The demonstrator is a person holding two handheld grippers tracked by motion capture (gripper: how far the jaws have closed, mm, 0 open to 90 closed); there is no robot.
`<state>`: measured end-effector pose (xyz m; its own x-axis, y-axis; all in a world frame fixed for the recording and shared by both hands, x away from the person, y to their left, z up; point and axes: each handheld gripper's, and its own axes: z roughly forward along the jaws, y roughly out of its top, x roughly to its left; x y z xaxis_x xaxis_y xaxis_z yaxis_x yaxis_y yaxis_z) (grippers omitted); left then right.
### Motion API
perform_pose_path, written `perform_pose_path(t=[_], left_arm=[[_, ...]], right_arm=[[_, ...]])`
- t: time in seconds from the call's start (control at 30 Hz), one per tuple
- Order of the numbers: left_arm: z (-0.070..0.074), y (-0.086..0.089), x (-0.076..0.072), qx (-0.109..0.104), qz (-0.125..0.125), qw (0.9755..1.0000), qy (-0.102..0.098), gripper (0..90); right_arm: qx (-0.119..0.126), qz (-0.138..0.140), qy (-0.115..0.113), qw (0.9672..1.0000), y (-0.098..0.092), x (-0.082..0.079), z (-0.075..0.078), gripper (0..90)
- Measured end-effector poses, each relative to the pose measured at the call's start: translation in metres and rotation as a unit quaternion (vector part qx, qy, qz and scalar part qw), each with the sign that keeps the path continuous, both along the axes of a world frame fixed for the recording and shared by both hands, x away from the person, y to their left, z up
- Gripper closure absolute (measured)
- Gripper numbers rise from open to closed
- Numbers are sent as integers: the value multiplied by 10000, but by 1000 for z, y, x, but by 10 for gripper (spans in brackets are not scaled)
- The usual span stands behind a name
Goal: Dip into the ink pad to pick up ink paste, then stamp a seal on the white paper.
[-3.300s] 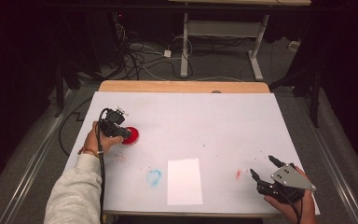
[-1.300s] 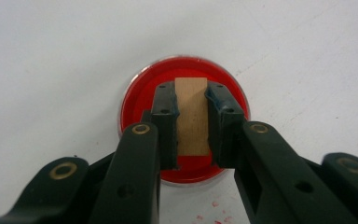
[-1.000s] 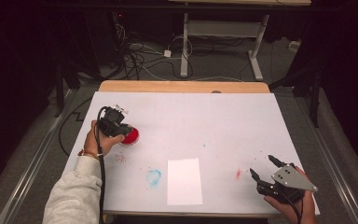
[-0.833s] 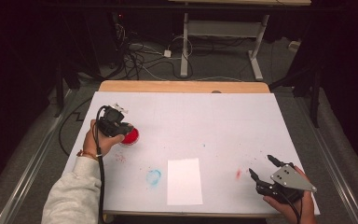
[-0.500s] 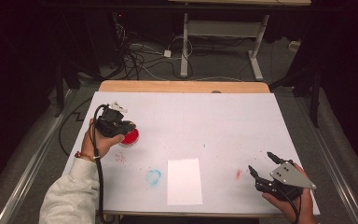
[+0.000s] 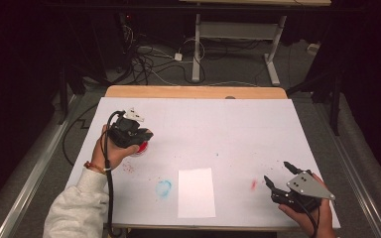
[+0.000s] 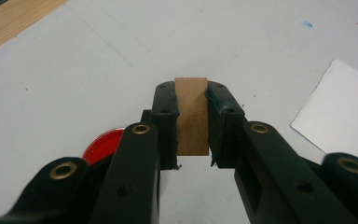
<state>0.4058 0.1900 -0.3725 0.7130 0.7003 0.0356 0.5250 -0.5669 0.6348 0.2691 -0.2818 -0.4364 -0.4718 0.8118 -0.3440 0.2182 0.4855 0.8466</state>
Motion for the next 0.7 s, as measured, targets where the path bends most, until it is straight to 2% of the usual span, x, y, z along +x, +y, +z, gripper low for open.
perform_pose_path(t=[0.13,0.4,0.63,0.7], left_arm=[[1,-5,-4,-14,-68,10000,-31,739],[3,-23,-11,30,-409,9992,-34,739],[5,-44,-22,96,-768,9970,-72,739],[5,-49,-25,84,-874,9961,-48,739]], right_arm=[[11,-1,-13,10000,0,-1,1,273],[-56,40,-14,10000,2,-1,-1,273],[-90,26,-141,9999,2,-6,0,277],[-20,-10,-167,9999,1,-6,2,276]])
